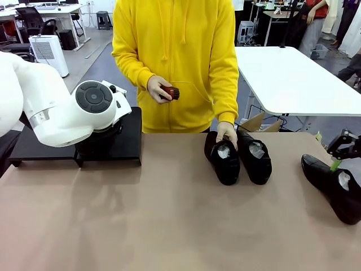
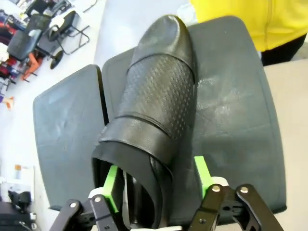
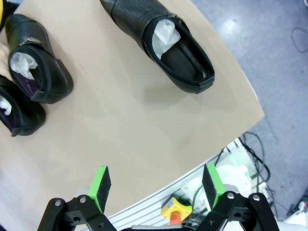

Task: Organize the shoes by placing them on the stand.
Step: Place the Shoe from the middle of the table onto the Shoes Stand.

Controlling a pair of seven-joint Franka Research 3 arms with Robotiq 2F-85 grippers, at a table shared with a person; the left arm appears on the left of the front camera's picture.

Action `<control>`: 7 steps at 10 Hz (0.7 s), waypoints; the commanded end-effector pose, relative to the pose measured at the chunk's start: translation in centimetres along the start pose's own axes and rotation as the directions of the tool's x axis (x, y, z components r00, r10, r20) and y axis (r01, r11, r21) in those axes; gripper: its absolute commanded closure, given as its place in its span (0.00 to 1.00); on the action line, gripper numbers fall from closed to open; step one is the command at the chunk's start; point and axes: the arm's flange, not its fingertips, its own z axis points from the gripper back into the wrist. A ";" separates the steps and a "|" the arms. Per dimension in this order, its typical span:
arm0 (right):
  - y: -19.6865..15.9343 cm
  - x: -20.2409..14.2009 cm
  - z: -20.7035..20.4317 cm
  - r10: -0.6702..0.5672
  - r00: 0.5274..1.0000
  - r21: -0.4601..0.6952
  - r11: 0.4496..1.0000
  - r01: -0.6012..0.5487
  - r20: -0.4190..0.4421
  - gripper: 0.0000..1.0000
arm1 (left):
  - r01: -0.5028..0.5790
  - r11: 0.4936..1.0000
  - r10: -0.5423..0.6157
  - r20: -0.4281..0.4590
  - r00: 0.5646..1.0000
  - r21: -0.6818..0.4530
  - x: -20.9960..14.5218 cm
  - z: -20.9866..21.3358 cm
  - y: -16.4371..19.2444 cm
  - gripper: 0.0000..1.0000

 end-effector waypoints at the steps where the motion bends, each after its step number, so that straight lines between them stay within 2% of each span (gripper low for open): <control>1: 0.0 0.0 0.0 0.000 1.000 0.000 1.000 0.000 0.000 0.00 | -0.066 0.998 0.066 0.052 0.996 -0.003 0.6 2.6 0.9 0.00; 2: -0.7 -0.6 0.7 0.057 0.998 -0.004 0.998 -0.057 -0.006 0.00 | -0.094 0.995 0.095 0.056 0.994 -0.026 0.7 4.3 1.7 0.00; 3: -1.9 -1.5 1.7 0.116 0.993 -0.032 0.993 -0.116 -0.006 0.00 | -0.131 0.990 0.133 0.022 0.991 -0.060 0.4 6.8 2.7 0.00; 4: -3.0 -2.4 2.2 0.193 0.980 -0.031 0.980 -0.194 -0.044 0.00 | -0.167 0.980 0.168 -0.003 0.986 -0.110 0.0 9.5 3.7 0.00; 7: -3.7 -3.2 1.6 0.302 0.944 -0.002 0.952 -0.305 -0.136 0.00 | -0.107 0.969 0.084 -0.111 0.990 -0.221 -1.3 15.0 6.4 0.00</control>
